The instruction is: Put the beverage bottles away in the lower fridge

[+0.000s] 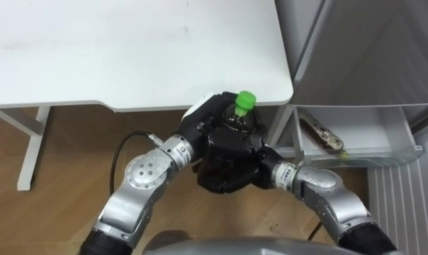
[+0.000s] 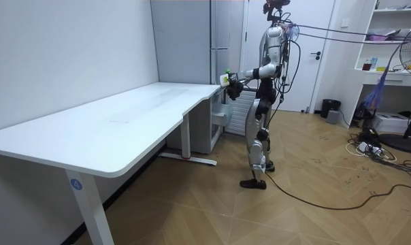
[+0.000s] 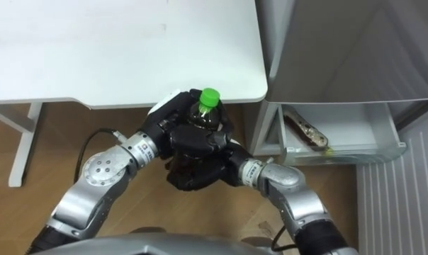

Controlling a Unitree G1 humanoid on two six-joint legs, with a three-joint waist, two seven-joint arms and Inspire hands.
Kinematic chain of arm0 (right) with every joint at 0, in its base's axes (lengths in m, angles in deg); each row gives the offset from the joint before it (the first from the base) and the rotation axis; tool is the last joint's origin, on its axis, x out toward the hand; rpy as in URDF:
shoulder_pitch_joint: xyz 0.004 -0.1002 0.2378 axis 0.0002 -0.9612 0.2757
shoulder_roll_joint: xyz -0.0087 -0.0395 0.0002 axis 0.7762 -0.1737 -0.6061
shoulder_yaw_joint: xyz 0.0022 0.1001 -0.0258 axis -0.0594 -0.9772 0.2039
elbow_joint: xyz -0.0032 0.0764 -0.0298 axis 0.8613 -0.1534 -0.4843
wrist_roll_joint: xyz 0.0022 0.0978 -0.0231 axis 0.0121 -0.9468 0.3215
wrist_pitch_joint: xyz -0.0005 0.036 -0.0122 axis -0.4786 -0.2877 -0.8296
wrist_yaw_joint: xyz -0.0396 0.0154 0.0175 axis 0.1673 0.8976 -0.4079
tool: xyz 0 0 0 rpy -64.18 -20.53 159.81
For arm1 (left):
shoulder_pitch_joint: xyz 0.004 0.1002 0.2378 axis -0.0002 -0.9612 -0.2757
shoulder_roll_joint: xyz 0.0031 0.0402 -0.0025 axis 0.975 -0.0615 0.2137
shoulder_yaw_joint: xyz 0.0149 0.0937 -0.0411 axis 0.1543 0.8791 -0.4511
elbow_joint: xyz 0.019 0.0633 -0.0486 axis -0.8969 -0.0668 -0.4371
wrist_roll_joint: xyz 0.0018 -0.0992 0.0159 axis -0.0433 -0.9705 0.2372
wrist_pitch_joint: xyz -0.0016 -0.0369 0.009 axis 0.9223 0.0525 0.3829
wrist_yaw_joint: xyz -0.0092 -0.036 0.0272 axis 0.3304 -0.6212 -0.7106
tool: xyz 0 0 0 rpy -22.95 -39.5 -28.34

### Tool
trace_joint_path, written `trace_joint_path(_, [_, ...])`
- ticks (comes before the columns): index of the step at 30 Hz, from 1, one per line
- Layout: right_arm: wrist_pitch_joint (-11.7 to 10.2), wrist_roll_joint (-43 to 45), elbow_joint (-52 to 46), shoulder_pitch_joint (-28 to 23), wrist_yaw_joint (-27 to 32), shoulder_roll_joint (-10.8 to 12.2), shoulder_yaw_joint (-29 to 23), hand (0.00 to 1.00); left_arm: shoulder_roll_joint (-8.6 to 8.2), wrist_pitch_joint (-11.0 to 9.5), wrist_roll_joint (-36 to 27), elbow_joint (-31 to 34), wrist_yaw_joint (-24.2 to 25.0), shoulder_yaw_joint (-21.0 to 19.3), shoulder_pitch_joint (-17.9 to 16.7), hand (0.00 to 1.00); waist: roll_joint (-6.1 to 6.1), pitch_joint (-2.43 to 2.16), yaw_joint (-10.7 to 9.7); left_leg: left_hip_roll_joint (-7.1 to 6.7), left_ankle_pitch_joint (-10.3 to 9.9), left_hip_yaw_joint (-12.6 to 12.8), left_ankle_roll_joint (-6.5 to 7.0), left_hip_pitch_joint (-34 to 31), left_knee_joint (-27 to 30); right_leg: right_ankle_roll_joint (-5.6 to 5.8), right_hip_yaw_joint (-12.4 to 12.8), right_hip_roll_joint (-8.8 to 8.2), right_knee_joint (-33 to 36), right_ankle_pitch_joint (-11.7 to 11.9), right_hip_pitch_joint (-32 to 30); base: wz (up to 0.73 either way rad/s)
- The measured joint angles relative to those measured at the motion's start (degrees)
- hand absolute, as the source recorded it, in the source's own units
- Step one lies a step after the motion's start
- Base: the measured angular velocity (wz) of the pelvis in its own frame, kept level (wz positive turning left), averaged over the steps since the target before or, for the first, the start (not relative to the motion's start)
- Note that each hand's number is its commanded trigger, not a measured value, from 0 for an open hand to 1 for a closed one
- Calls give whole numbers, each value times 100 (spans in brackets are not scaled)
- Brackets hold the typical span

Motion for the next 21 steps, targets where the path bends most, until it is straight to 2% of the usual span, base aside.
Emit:
trace_joint_path(11, [-64, -67, 0, -81, 119, -5, 10, 100, -23, -41, -205, -6, -105, 75, -1, 100, -21, 13, -7, 0, 0, 0, 0, 34, 5, 0, 6, 1, 0, 0, 14, 0])
trace_joint_path(12, [-68, -67, -1, -99, 121, -5, 9, 100, -19, -41, -262, -7, -101, 72, -3, 96, -22, 13, -7, 0, 0, 0, 0, 34, 5, 0, 6, 1, 0, 0, 9, 0])
trace_joint_path(13, [-67, -75, -1, -104, 123, -4, 6, 100, -17, -41, -298, -7, -101, 72, -3, 64, -22, 13, -6, 0, 0, 0, 0, 34, 4, 0, 7, 1, 0, 0, 4, 0])
trace_joint_path(14, [-67, -96, -1, -105, 123, -4, 7, 100, -17, -41, -354, -6, -106, 72, -3, 5, -24, 14, -8, 0, 0, 0, 0, 33, 3, 0, 8, 1, 0, 0, 1, 0])
trace_joint_path(15, [-67, -118, 0, -106, 129, -3, 8, 100, -31, -41, -392, -6, -109, 72, -4, 0, -28, 14, -9, 0, 0, 0, 0, 35, 4, 0, 8, 1, 0, 0, 6, 0])
trace_joint_path(18, [-67, -272, 0, -122, 172, -2, 3, 100, -83, -47, -575, 0, -210, 33, -4, 0, -43, 13, -16, 0, 0, 0, 0, 29, 6, 0, 8, 1, 3, 0, -2, 0])
trace_joint_path(21, [-66, -291, 0, -122, 181, -3, 4, 100, -60, -103, -564, 0, -268, 29, -1, 0, -53, 13, -32, 0, 0, 0, 0, 24, 5, 0, 15, 1, 3, 0, -11, 0])
